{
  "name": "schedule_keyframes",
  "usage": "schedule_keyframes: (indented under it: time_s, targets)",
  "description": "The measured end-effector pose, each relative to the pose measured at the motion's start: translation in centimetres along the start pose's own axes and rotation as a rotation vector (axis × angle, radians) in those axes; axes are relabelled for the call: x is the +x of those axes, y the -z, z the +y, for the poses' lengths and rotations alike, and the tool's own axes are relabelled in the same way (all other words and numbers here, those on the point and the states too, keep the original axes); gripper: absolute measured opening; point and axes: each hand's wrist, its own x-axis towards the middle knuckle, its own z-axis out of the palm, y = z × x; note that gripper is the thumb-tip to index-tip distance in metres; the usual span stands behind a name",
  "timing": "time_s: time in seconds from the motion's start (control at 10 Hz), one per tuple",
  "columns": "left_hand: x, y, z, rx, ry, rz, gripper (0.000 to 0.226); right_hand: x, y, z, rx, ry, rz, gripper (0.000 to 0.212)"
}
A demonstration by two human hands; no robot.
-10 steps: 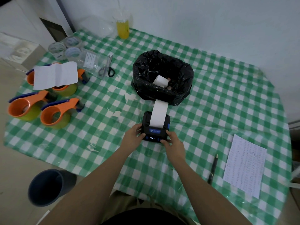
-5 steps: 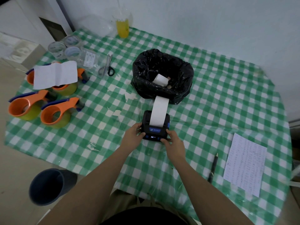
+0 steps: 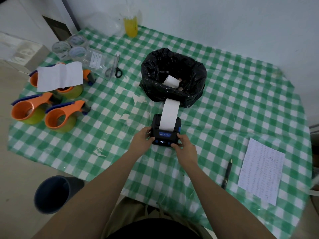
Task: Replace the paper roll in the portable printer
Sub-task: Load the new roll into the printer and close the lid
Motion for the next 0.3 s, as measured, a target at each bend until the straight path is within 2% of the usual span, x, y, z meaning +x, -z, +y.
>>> schedule_keyframes:
  time_s: [0.1,0.3]
  targets:
    - [-0.1,0.0,0.4,0.023,0.018,0.0,0.047,-0.4,0.2,-0.3,-0.001,-0.012,-0.016,0.035]
    - [-1.0,0.2,1.8,0.095,0.024,-0.014,0.05,-0.2,1.6,-1.5,0.16,-0.065,-0.081,0.031]
